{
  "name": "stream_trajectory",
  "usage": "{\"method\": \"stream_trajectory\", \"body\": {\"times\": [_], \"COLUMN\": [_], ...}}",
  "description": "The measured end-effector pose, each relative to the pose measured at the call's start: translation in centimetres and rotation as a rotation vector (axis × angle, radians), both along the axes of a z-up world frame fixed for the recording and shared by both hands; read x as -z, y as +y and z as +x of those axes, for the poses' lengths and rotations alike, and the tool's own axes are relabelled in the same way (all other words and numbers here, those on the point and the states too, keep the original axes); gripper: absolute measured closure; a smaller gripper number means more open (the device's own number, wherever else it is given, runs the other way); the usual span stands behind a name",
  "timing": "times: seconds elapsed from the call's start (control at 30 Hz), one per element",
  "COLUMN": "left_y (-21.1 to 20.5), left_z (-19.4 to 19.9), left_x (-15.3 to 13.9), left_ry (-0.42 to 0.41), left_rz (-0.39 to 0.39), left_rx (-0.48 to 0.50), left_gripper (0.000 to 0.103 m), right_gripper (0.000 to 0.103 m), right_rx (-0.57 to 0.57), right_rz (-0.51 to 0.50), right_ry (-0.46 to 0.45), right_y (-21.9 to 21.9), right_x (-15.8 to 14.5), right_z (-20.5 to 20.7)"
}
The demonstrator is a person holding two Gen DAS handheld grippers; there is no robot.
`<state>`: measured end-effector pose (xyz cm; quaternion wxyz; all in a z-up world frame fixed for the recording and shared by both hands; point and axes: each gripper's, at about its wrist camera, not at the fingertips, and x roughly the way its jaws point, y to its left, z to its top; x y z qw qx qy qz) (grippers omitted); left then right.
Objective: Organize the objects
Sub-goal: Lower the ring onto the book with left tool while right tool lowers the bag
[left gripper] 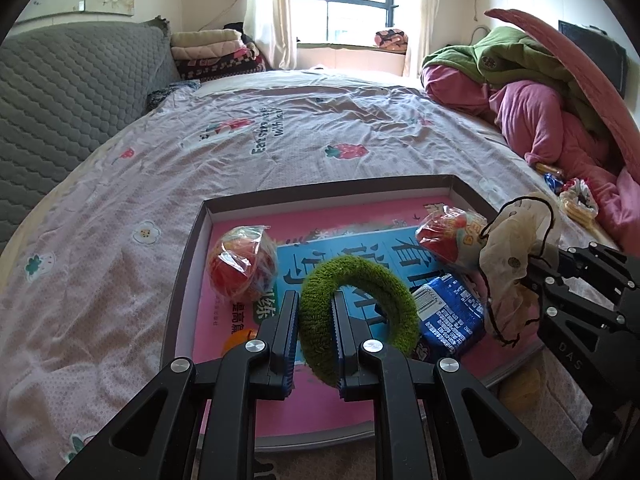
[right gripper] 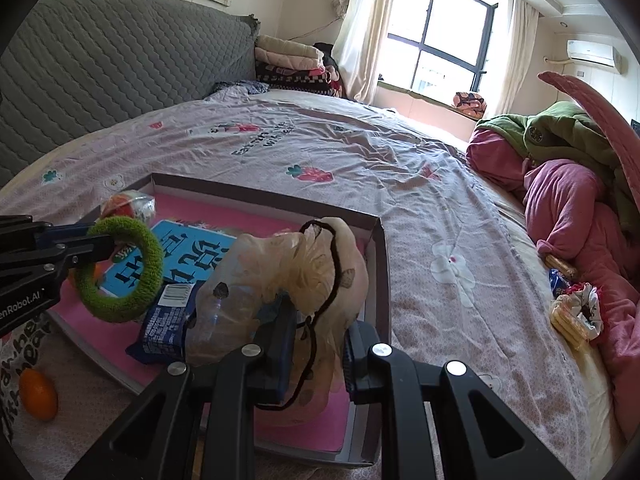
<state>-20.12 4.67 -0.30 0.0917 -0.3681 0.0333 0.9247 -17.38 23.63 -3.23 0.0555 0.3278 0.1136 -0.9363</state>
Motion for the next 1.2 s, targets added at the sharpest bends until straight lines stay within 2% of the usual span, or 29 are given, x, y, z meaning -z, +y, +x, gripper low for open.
{"method": "stream_trajectory", "body": {"times": [0.37, 0.53, 0.7, 0.83, 1.2], "left_y": [-0.1, 0.1, 0.1, 0.1, -0.1], "left_z": [-0.4, -0.3, -0.3, -0.3, -0.1], "left_x": [0.9, 1.0, 0.9, 0.9, 0.9], "left_ry": [-0.056, -0.061, -0.059, -0.059, -0.076], "left_rz": [-0.010, -0.019, -0.011, -0.013, 0.005], "left_rx": [-0.002, 0.001, 0.004, 0.003, 0.008], "left_gripper": [0.087, 0.087, 0.087, 0.087, 0.082], "right_gripper": [0.082, 0.075, 0.061, 0.059, 0.057], "right_rx": [0.017, 0.020, 0.024, 0.022, 0.029], "right_rz": [-0.068, -0.064, -0.079, -0.099, -0.065], "right_ry": [-0.051, -0.063, -0.055, -0.056, -0.079], "right_y": [0.8, 0.9, 1.3, 1.4, 1.9], "right_x": [0.7, 0.9, 0.4, 0.0, -0.4], "right_z": [0.0, 0.2, 0.5, 0.4, 0.7]}}
